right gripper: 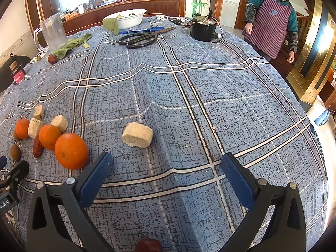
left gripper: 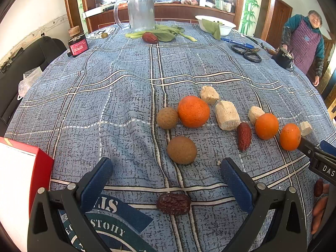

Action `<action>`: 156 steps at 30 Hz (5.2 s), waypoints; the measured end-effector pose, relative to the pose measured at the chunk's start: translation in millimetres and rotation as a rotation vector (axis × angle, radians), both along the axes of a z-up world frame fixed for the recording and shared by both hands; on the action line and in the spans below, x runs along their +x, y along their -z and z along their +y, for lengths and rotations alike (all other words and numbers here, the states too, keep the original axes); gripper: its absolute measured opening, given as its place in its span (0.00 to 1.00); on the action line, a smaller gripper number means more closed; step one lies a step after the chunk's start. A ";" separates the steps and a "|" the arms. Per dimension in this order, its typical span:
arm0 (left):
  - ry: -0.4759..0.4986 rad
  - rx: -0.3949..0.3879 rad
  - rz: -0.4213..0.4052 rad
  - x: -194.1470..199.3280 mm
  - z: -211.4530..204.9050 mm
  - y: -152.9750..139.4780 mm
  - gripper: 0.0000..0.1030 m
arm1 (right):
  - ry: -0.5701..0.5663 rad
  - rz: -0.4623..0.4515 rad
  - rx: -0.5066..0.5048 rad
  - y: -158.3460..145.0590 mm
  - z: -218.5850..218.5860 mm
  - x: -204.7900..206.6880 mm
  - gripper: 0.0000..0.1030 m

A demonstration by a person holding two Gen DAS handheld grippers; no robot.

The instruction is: Organize fruits

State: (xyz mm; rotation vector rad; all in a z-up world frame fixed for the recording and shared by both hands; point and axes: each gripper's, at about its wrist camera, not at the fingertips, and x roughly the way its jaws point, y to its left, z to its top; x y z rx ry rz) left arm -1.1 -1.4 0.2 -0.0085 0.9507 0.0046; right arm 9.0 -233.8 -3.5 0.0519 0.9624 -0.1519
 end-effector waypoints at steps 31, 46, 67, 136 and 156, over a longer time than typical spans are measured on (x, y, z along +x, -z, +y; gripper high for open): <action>-0.057 0.107 -0.275 -155.5 42.2 -63.9 1.00 | -0.250 -0.126 0.190 -49.4 -15.9 -119.3 0.72; -0.044 0.101 -0.274 -143.1 52.0 -71.2 0.99 | -0.177 0.016 0.083 -15.4 9.8 -87.5 0.20; 0.084 0.038 -0.048 -53.4 12.4 -21.7 0.59 | -0.122 -0.190 0.415 -29.2 -11.2 -52.5 0.20; -0.499 0.171 -0.152 -220.6 252.5 -28.1 0.25 | -0.975 0.074 0.296 -25.5 376.5 -136.3 0.21; -0.441 0.155 -0.190 -218.5 218.2 -44.9 0.74 | -0.815 -0.022 0.369 -58.4 278.1 -107.4 0.32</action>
